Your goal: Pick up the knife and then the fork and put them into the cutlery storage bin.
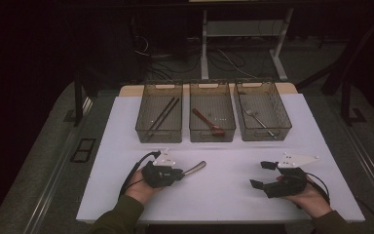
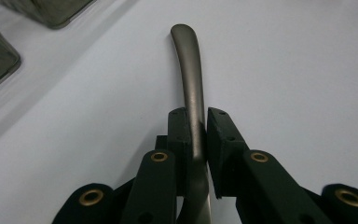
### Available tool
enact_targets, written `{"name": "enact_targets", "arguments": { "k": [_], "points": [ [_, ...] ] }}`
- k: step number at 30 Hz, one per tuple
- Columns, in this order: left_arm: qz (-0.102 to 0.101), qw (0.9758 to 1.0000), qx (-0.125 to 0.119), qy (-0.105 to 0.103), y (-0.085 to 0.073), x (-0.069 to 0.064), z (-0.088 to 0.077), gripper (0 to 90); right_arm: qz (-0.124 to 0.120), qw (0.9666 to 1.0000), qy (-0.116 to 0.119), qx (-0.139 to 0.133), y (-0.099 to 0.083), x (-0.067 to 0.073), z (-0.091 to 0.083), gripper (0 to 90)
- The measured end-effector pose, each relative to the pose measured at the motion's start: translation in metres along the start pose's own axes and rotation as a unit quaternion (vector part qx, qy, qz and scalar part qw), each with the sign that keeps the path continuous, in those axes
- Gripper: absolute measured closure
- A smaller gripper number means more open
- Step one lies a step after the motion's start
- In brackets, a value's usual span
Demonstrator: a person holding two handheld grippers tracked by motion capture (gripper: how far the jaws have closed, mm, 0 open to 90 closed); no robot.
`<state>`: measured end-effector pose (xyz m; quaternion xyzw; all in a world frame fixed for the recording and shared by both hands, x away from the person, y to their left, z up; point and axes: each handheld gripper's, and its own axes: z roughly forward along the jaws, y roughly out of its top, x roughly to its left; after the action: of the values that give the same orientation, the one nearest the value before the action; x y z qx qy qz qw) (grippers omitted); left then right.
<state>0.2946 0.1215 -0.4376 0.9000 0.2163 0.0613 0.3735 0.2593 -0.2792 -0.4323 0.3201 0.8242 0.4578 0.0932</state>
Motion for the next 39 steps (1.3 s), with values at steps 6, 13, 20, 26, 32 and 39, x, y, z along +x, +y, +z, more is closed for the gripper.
{"name": "enact_targets", "arguments": {
  "k": [6,13,20,26,32,39],
  "points": [
    [0.013,0.9998,-0.012,-0.014,0.007,-0.004,-0.004,79.4,0.000,0.9997,0.020,0.015,0.007,0.002,-0.003,12.7],
    [0.037,0.9986,-0.012,-0.035,0.016,-0.013,-0.003,79.5,-0.034,0.9974,0.055,0.032,0.014,0.007,-0.002,13.3],
    [0.062,0.9964,-0.013,-0.058,0.028,-0.023,0.002,79.4,-0.060,0.9957,0.058,0.041,0.025,0.007,0.003,15.3],
    [0.084,0.9932,-0.013,-0.079,0.040,-0.032,0.006,79.4,-0.087,0.9910,0.087,0.053,0.039,0.009,0.010,22.1],
    [0.109,0.9895,-0.010,-0.095,0.051,-0.039,0.011,79.4,-0.117,0.9821,0.125,0.079,0.055,0.018,0.024,23.2],
    [0.133,0.9840,-0.007,-0.119,0.062,-0.047,0.018,79.4,-0.180,0.9656,0.152,0.110,0.069,0.026,0.046,29.4]
  ]
}}
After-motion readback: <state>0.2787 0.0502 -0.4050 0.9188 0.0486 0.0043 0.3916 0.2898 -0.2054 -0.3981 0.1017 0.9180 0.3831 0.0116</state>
